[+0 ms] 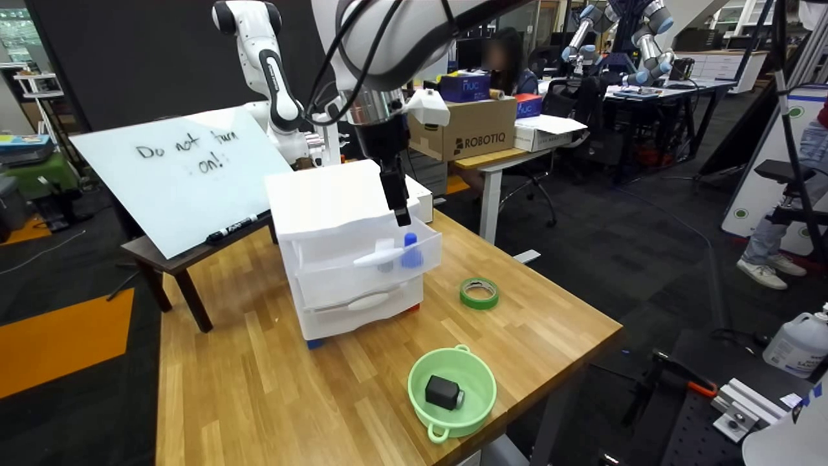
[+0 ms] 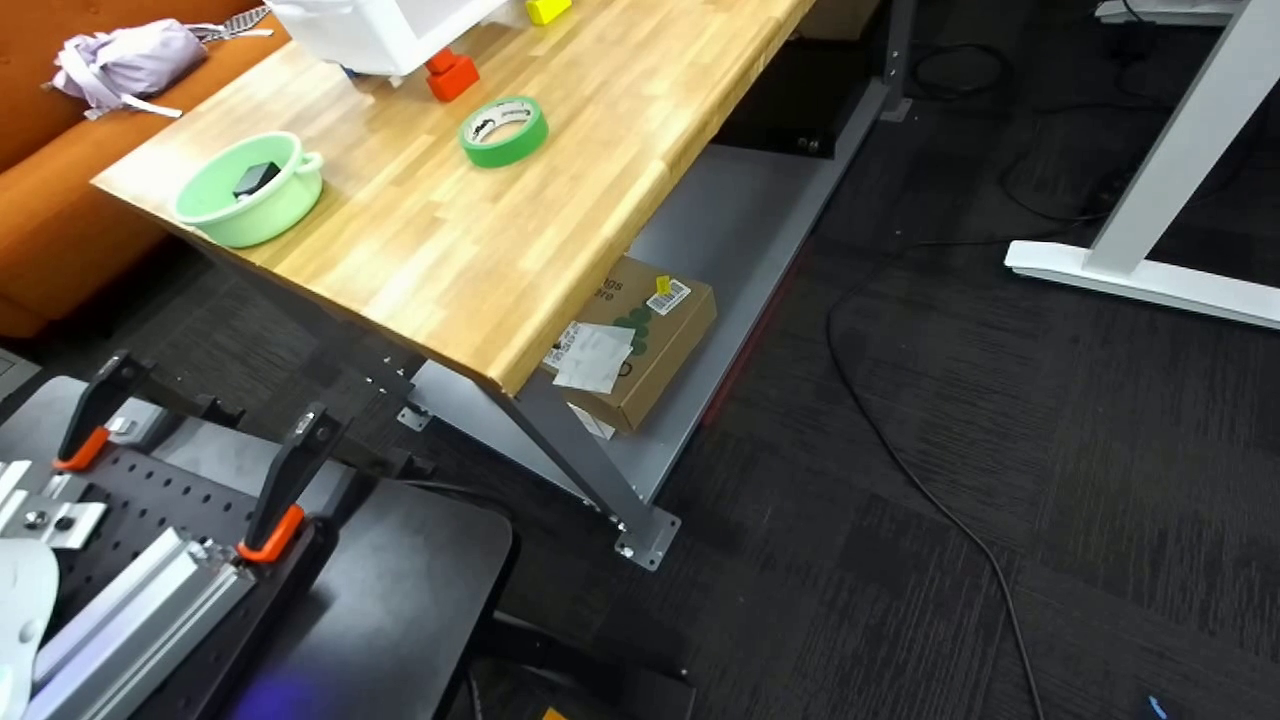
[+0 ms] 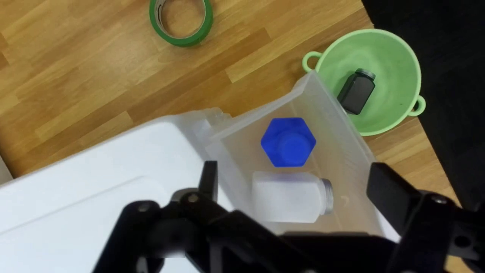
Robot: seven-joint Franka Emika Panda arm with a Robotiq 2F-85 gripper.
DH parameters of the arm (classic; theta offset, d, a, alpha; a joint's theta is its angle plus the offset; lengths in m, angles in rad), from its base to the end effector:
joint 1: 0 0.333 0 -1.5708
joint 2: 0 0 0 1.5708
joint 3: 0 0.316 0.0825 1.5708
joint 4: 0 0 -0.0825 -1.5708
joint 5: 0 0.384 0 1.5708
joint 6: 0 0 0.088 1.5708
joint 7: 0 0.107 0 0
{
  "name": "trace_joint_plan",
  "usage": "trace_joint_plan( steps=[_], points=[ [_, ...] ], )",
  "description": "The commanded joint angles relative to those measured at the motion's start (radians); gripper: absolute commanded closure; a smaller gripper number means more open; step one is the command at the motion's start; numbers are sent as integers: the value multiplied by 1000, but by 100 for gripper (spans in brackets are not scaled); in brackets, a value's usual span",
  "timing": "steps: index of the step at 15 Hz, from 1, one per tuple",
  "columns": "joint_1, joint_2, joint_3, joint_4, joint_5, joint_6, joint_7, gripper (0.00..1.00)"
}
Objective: Take the seasoning bottle out of the open drawer, close it then put the seasoning bottle in the bowl
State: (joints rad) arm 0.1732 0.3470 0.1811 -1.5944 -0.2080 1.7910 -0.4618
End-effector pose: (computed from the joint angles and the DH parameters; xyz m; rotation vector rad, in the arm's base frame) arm 0.6142 0.1951 0.4248 2.7239 1.2660 -0.2267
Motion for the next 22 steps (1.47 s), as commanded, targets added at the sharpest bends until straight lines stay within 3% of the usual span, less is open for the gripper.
trace_joint_plan(
  steps=[1, 9, 22],
  points=[
    [3, -8, -3, -17, -15, -24, 16, 0],
    [12, 5, 4, -14, -27, -65, 2, 0],
    [10, 43, 34, -9, 4, -43, -124, 0]
  ],
)
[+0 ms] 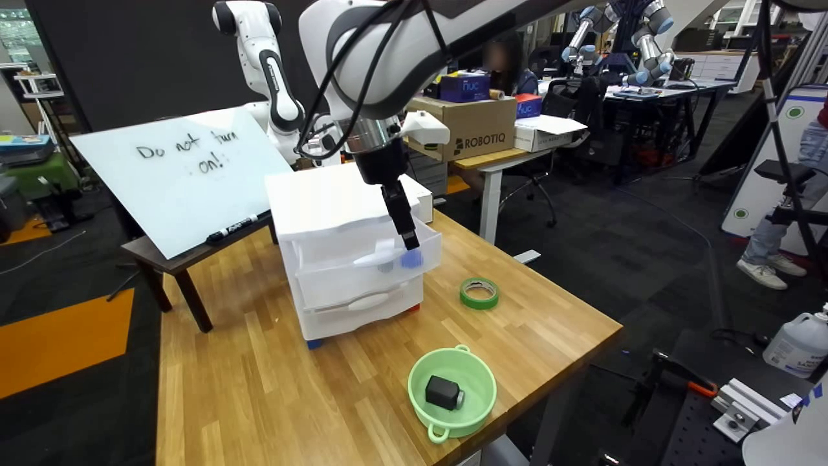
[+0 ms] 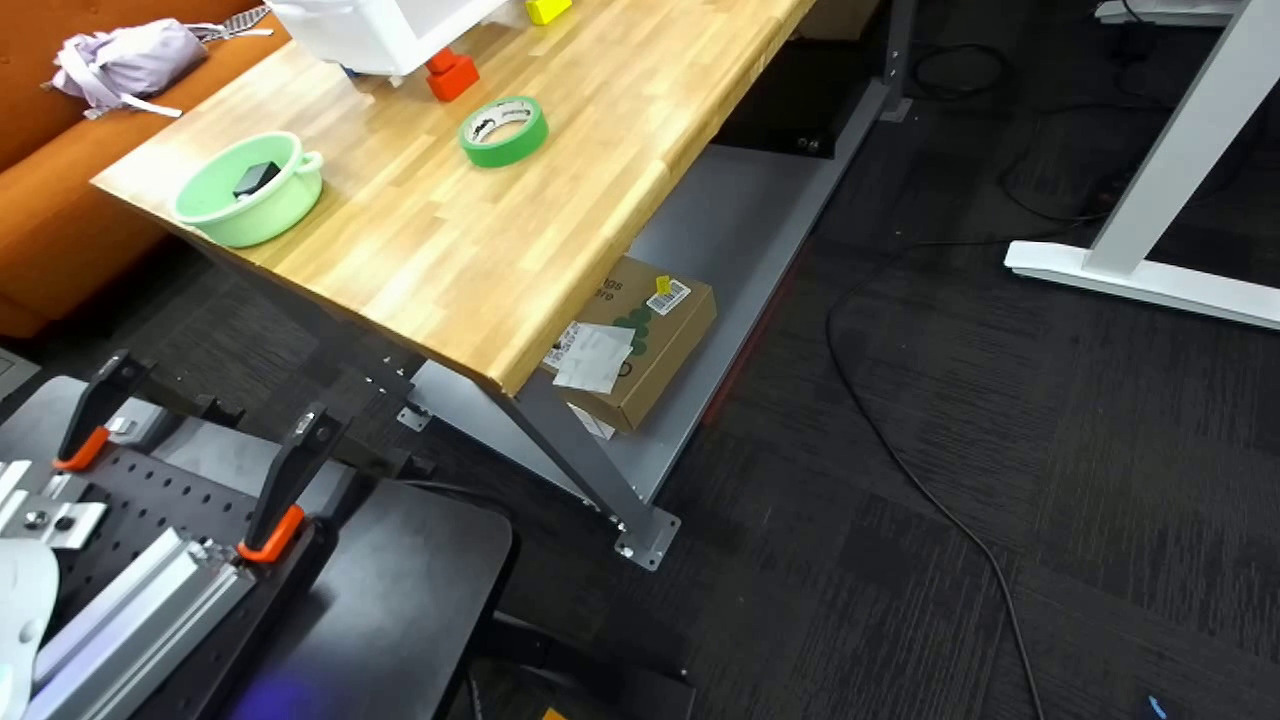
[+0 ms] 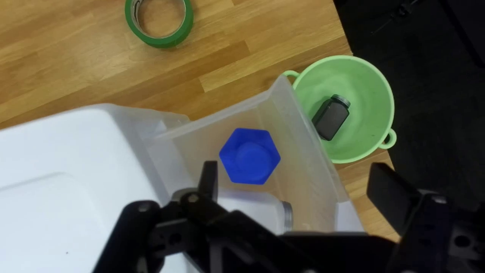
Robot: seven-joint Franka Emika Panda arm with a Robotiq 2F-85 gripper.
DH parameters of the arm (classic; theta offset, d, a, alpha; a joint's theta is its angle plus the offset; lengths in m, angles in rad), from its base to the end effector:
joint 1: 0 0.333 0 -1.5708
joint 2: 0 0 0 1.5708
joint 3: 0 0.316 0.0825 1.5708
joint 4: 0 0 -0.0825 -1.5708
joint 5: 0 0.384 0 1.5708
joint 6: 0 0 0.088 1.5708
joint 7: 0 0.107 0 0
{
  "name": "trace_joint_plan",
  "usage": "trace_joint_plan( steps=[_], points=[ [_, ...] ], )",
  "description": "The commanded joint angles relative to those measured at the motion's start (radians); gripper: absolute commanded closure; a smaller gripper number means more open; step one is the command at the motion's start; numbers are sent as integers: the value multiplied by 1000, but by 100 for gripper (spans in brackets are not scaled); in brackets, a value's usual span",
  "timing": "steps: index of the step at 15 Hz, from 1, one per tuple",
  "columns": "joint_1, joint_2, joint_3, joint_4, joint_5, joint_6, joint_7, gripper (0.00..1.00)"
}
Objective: Take the seasoning bottle out of the open drawer, close it then put the seasoning bottle in the bowl
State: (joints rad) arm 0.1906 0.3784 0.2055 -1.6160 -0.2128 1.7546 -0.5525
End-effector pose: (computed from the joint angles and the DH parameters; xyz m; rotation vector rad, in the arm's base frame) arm 0.6006 0.2160 0.3936 2.6382 1.4524 -0.3619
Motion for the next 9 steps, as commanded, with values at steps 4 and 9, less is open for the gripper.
trace_joint_plan(
  steps=[4, 9],
  points=[
    [-6, 16, 4, 7, 3, 1, -12, 0],
    [-7, 22, 2, 9, 3, -5, -11, 0]
  ],
)
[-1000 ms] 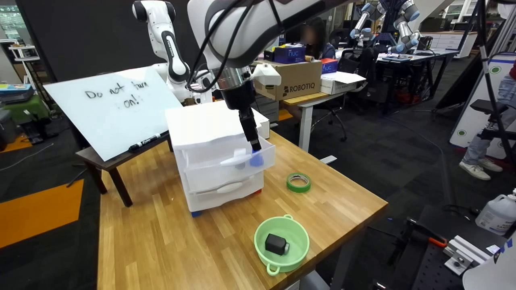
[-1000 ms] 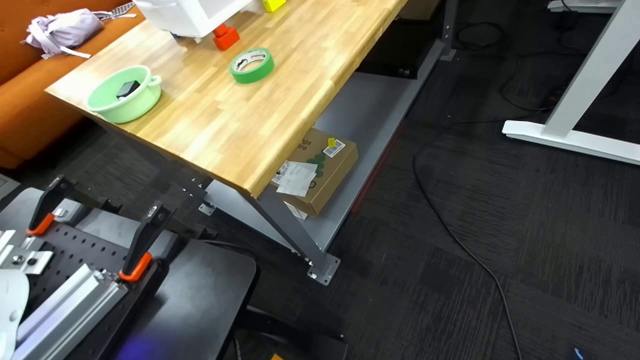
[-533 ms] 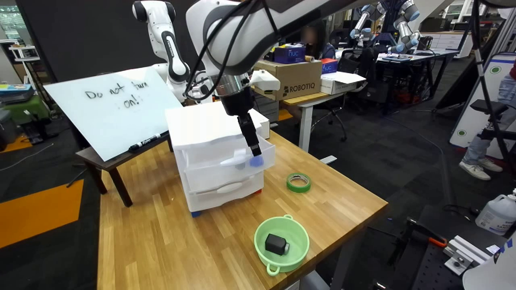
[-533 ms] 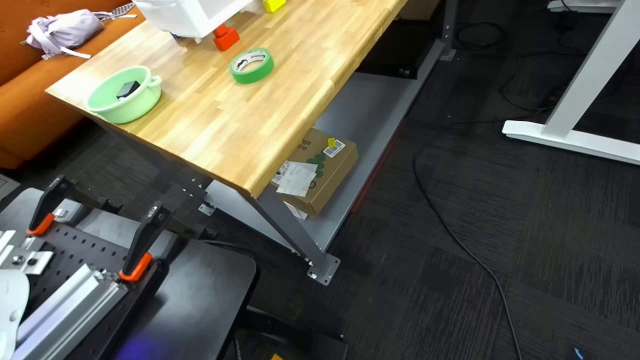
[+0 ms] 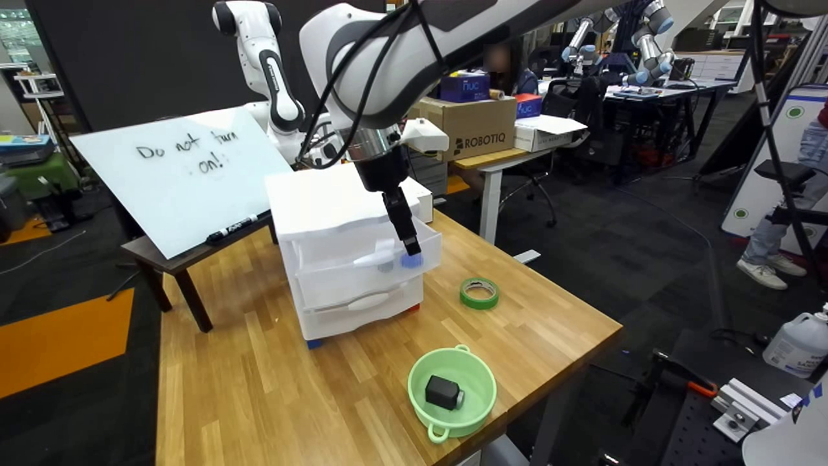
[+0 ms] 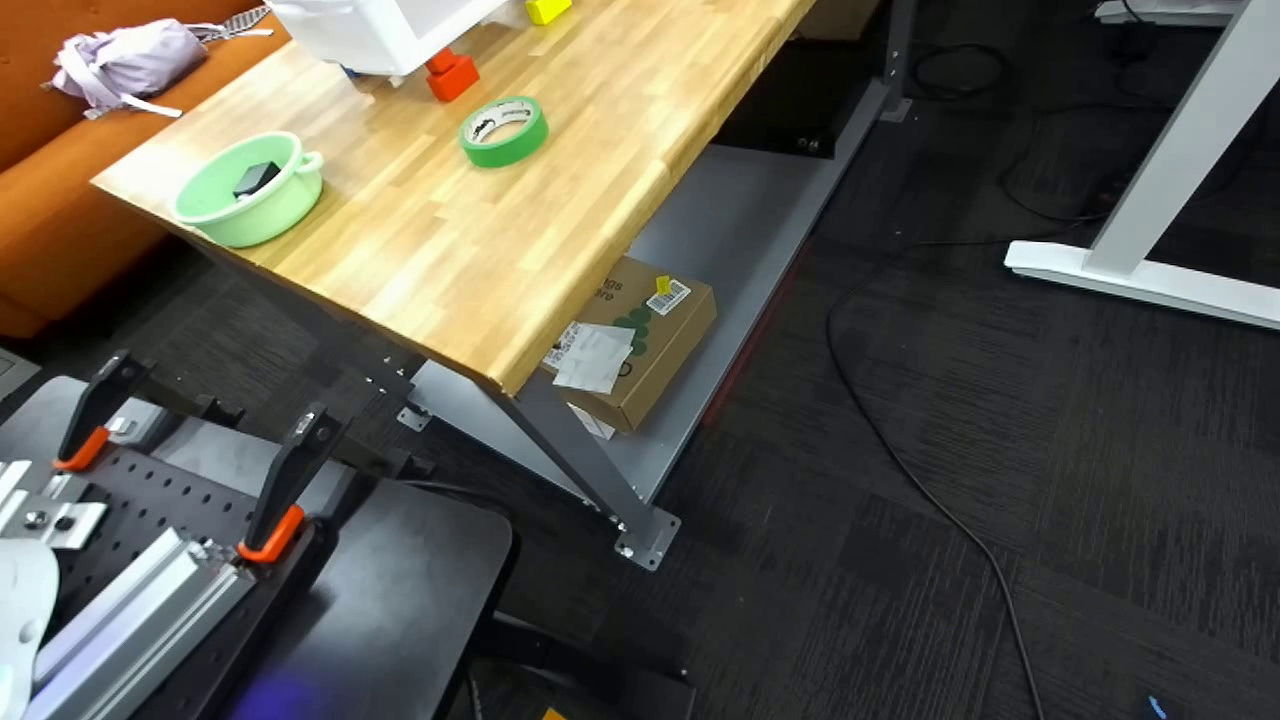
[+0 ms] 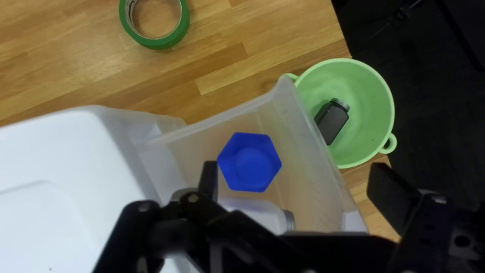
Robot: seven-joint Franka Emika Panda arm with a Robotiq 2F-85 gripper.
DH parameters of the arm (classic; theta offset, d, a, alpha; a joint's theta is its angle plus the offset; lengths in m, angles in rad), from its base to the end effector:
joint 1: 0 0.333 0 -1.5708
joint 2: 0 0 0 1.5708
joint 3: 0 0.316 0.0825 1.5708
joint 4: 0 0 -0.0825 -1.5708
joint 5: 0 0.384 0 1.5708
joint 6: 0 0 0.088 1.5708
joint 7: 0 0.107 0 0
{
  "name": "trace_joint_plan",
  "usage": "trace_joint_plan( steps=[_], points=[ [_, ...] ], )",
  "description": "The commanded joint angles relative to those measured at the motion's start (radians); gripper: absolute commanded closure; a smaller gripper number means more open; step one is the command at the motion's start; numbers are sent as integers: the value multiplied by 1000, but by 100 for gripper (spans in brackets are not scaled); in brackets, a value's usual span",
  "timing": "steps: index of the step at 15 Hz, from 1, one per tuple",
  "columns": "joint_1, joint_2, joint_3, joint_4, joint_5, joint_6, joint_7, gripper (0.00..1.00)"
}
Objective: Take the seasoning bottle out of the open drawer, close it then put the seasoning bottle in the bowl
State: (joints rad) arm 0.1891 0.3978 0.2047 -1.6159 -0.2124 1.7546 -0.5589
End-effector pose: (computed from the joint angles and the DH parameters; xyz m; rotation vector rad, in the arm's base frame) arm 0.6021 0.2149 0.3813 2.6371 1.4616 -0.3912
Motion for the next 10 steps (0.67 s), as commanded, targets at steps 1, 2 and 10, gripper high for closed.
trace_joint_plan(
  steps=[1, 2, 10],
  points=[
    [-5, 3, 3, 10, 2, -7, -5, 0],
    [-5, 3, 3, 11, 1, -8, -5, 0],
    [-4, -6, 5, 11, -1, -12, -11, 0]
  ],
)
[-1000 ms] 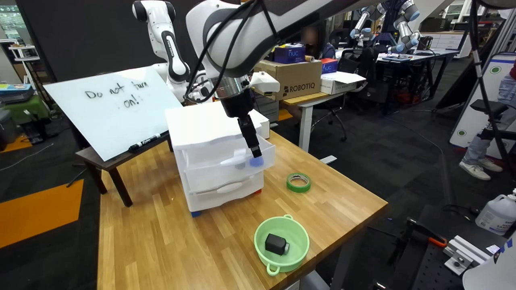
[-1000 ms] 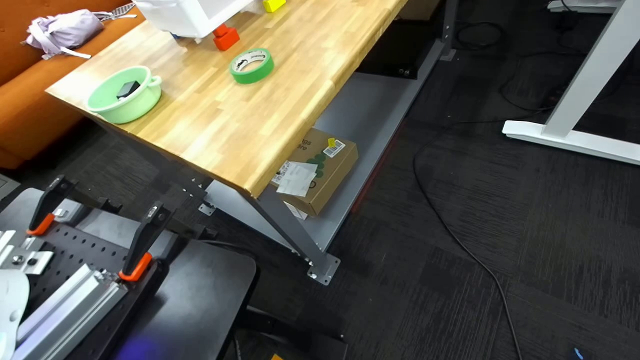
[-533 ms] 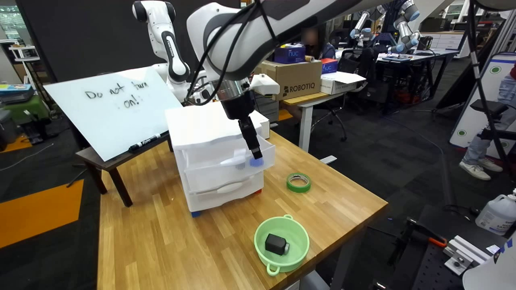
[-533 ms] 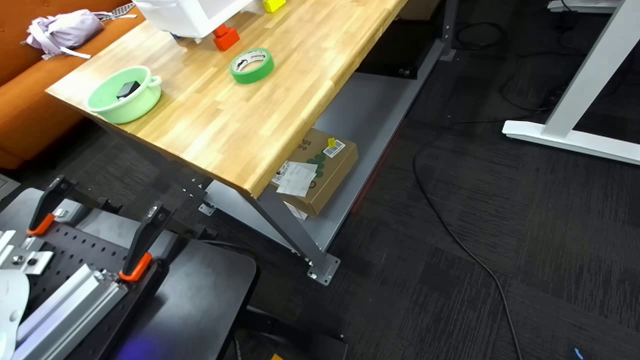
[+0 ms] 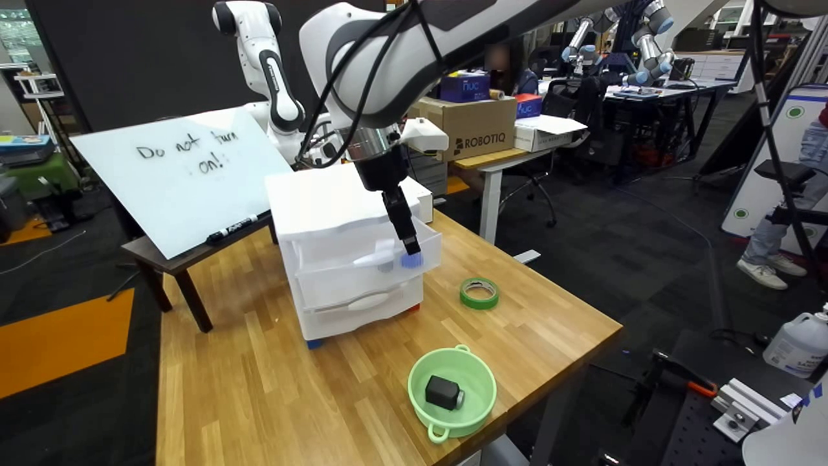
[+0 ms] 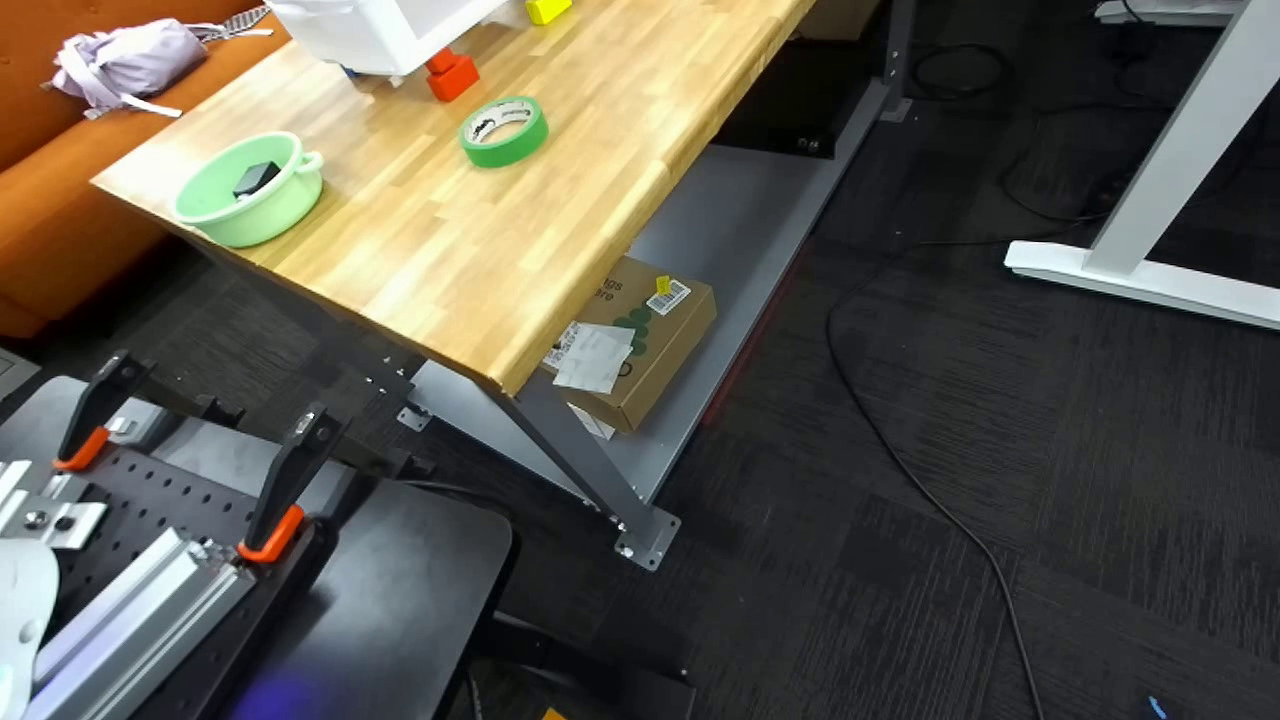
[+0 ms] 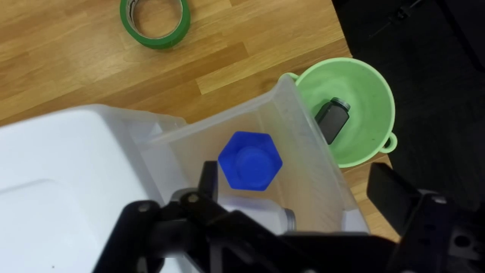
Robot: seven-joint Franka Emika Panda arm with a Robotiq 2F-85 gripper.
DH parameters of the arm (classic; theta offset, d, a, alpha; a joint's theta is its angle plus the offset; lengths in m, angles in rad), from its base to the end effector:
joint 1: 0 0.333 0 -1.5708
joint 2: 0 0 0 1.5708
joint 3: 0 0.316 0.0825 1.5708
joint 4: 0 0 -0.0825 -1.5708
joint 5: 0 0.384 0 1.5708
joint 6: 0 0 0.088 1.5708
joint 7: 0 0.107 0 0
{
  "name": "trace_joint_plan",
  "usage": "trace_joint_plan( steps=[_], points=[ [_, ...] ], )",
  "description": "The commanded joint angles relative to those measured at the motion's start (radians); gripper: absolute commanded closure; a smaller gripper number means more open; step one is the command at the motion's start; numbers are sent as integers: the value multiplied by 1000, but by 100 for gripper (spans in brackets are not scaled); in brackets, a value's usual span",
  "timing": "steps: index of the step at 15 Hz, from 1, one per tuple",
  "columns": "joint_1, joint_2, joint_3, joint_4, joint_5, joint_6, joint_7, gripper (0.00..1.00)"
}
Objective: Take the seasoning bottle out of the open drawer, close it then put the seasoning bottle in the bowl
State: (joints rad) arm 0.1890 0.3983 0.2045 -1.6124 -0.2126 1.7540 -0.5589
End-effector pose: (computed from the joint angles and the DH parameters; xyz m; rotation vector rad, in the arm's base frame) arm 0.6029 0.2148 0.3825 2.6376 1.4607 -0.3876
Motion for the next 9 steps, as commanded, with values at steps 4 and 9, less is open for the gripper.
trace_joint_plan(
  steps=[4, 9],
  points=[
    [15, -21, 12, 13, -11, -6, 10, 0],
    [16, -47, 14, 5, 16, 44, 80, 0]
  ],
)
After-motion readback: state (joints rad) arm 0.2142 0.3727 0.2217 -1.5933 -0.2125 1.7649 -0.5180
